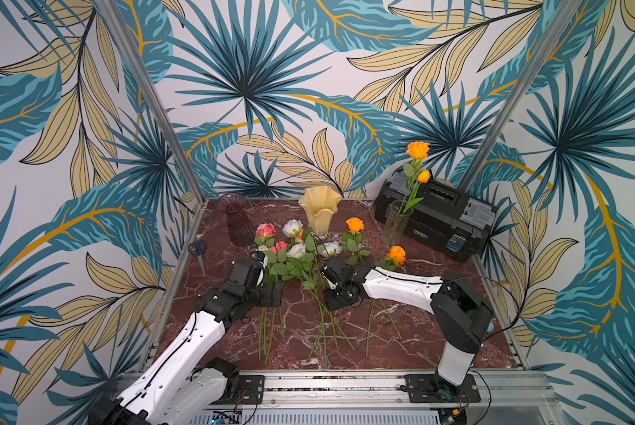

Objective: Arrange the flowers in different vases according to their variety
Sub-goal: Pick up the flower at the center of the board.

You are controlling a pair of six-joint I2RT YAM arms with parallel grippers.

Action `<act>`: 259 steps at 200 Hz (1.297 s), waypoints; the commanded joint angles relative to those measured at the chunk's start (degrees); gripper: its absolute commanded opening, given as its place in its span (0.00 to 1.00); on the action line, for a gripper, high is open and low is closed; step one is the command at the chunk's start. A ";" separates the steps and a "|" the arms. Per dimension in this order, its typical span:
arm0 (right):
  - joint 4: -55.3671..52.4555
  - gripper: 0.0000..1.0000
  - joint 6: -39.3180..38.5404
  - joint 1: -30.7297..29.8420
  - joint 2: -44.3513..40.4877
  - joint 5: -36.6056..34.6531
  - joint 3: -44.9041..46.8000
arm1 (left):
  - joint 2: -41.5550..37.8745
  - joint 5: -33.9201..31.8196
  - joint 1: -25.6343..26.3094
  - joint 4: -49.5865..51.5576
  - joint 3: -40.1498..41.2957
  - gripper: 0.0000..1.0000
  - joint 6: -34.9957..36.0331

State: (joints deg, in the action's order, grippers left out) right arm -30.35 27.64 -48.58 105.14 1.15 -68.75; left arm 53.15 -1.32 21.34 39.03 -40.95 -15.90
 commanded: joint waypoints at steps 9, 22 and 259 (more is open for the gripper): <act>-1.19 0.40 0.22 -0.24 2.15 -1.03 -1.27 | -0.99 -0.74 0.26 0.31 -1.87 1.00 -0.06; -1.35 0.40 0.20 -0.29 2.58 -1.04 -1.60 | -0.98 -0.79 0.23 0.26 -1.90 1.00 -0.01; -1.71 0.04 0.13 -0.85 2.91 -1.98 -1.65 | -2.25 -1.67 0.20 0.70 -1.86 1.00 -0.14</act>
State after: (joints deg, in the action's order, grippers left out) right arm -30.74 28.08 -49.34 110.19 0.91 -72.14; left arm 52.27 -2.35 21.34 39.07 -40.95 -15.92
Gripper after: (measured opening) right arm 0.092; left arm 0.999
